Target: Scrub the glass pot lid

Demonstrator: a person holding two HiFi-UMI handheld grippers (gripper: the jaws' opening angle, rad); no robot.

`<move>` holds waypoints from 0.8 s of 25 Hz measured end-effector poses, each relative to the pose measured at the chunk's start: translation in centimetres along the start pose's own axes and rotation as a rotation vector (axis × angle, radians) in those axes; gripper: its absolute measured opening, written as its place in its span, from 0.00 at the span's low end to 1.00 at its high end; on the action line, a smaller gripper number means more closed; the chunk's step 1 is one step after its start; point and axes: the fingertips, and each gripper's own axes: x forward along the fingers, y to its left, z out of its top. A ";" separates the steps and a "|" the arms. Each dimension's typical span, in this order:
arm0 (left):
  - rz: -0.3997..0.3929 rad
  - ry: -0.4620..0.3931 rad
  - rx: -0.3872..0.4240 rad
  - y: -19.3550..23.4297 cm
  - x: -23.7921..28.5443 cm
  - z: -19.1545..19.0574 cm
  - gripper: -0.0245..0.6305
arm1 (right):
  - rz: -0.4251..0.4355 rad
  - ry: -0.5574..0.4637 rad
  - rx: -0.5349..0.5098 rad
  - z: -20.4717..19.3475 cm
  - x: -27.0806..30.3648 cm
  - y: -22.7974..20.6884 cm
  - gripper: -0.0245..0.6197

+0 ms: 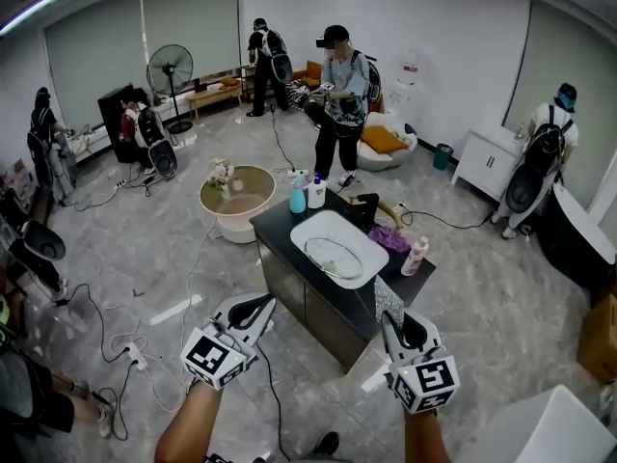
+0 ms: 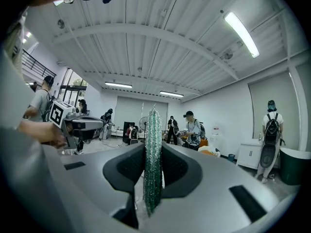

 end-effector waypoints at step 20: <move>-0.035 0.055 0.070 1.4 12.4 -2.4 0.06 | 0.015 -0.041 0.093 -2.9 6.9 -10.2 0.16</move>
